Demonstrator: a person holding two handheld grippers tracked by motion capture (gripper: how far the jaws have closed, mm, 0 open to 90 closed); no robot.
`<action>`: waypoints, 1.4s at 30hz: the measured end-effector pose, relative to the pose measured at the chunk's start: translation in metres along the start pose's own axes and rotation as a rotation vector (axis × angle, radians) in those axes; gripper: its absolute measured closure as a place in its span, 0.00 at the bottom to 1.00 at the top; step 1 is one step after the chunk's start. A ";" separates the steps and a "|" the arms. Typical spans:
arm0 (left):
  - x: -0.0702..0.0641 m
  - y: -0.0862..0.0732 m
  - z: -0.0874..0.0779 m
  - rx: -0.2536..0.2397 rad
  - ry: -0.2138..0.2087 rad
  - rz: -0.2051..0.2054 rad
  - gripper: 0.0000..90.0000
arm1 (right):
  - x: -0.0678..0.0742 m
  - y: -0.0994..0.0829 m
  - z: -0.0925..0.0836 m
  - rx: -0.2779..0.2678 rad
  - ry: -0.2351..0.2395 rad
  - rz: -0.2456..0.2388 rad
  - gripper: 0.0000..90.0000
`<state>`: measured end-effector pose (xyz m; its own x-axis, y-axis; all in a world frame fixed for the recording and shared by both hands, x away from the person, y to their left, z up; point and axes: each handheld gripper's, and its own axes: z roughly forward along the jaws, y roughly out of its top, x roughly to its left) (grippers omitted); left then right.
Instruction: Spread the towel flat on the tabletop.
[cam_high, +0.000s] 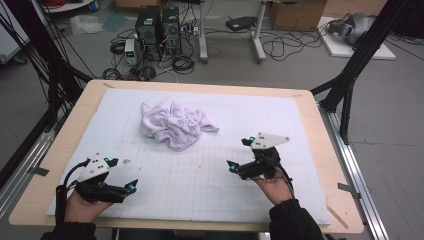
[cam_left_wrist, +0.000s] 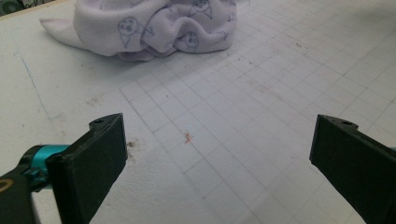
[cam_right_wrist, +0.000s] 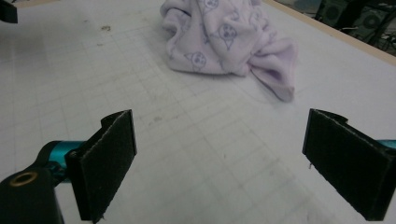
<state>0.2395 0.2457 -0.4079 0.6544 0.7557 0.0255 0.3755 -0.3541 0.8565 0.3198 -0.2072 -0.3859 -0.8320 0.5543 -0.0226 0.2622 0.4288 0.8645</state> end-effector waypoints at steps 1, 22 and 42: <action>0.000 0.000 0.000 -0.002 -0.001 0.001 0.05 | -0.003 0.013 0.012 0.013 0.004 -0.013 0.10; 0.003 -0.002 0.003 -0.004 0.004 -0.014 0.05 | -0.015 0.079 0.138 0.040 0.110 0.001 0.16; 0.005 -0.002 0.002 -0.009 0.010 -0.011 0.05 | -0.009 0.065 0.187 0.159 0.053 -0.057 0.81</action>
<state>0.2435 0.2495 -0.4105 0.6433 0.7653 0.0213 0.3771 -0.3409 0.8611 0.4361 -0.0507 -0.4233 -0.8712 0.4893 -0.0392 0.2845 0.5684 0.7720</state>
